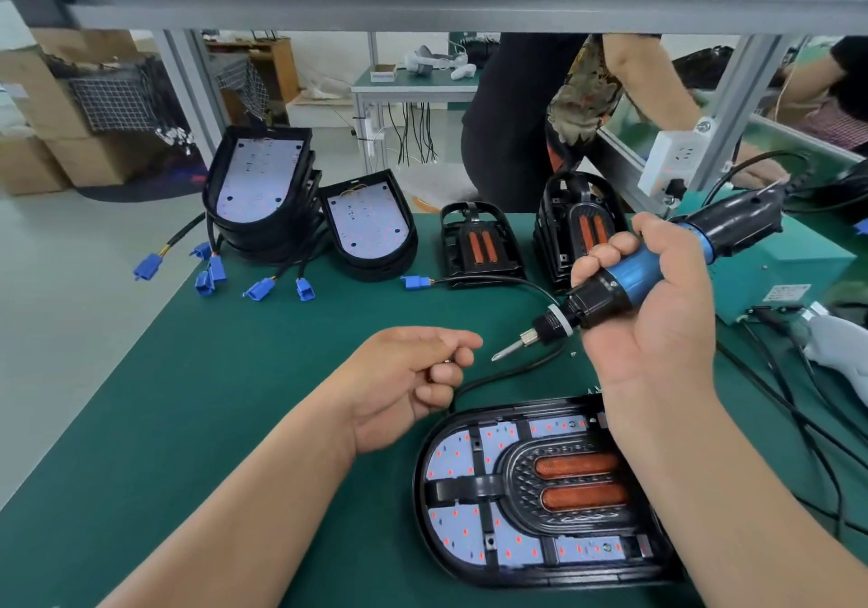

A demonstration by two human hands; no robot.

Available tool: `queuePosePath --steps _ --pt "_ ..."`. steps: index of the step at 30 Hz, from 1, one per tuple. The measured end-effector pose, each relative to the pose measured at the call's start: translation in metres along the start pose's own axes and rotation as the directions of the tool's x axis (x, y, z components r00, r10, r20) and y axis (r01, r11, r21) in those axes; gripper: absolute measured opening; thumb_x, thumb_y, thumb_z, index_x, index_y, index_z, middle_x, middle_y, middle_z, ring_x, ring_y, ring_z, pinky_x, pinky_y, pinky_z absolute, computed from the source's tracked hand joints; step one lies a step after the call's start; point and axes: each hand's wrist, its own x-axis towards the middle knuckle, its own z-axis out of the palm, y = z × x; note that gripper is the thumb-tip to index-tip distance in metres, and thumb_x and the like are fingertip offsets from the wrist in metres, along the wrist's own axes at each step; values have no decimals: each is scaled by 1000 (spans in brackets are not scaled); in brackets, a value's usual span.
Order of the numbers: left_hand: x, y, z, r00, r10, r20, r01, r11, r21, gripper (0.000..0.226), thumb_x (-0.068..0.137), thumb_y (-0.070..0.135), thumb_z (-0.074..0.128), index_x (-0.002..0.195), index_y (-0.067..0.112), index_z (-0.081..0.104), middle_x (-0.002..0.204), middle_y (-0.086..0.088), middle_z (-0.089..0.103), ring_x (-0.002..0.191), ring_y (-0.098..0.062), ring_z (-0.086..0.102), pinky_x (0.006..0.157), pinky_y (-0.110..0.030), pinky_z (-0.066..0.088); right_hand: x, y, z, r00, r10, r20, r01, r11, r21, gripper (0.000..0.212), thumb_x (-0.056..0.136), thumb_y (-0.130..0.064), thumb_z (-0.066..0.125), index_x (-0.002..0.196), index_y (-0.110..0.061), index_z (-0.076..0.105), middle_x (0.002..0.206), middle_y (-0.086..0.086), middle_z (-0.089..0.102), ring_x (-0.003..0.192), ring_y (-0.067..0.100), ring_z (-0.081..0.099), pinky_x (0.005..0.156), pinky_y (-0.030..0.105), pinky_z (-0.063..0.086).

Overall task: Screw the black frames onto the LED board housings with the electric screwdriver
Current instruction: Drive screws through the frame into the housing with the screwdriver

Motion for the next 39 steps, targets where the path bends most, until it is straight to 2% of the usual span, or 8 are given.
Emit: queuePosePath --steps 4,7,11,14,17,21,31,39 --pt "-1 0 1 1000 3 30 -3 1000 10 22 108 3 50 117 -7 67 84 -7 65 59 -7 43 45 -15 31 1 0 5 1000 -1 -9 1 1000 -11 5 101 -13 64 100 -11 60 78 0 56 64 14 54 65 29 53" --pt "-1 -1 1 999 20 46 -22 999 45 11 107 13 56 108 3 61 80 -5 65 55 -6 40 41 -14 30 4 1 7 1000 1 -20 -1 1000 -4 6 100 -13 65 100 -11 59 78 0 56 64 14 54 64 29 53" --pt "0 0 -1 998 34 59 -39 996 83 21 95 28 70 96 7 71 77 -2 60 54 -4 37 40 -13 29 3 5 7 999 4 -38 -3 1000 4 6 100 -13 65 98 -11 60 77 0 58 63 14 55 64 29 54" --pt "2 -1 -2 997 32 69 -37 997 74 23 94 23 70 100 4 80 79 -2 60 57 -5 39 43 -14 31 3 7 5 999 5 -53 -4 1000 9 6 101 -12 65 97 -11 60 76 0 57 63 14 55 64 30 54" --pt "2 -1 -4 993 27 112 -36 996 80 26 99 10 64 117 -5 76 85 -5 62 61 -7 43 47 -14 34 5 6 3 998 -5 -62 6 1000 7 7 101 -13 66 97 -12 60 77 0 58 64 14 56 64 30 54" --pt "-1 0 -3 987 39 157 -58 991 121 23 101 -3 57 116 -4 74 87 -10 64 62 -9 42 47 -15 33 4 7 2 997 -22 -67 22 1000 -8 9 99 -13 68 93 -13 61 77 0 58 64 14 57 65 31 55" --pt "-5 2 0 976 59 210 -93 984 154 20 101 -3 57 117 -3 68 90 -12 69 61 -9 41 46 -14 35 0 10 2 1000 -24 -1 24 999 -44 11 99 -13 68 104 -13 58 80 -1 57 66 14 57 69 31 55" --pt "-5 1 -1 975 62 215 -102 978 180 18 98 -1 62 115 -1 69 90 -13 71 61 -8 41 47 -14 34 1 12 1 1000 -29 12 30 997 -67 9 100 -12 66 98 -13 57 79 0 56 67 14 56 68 31 54"
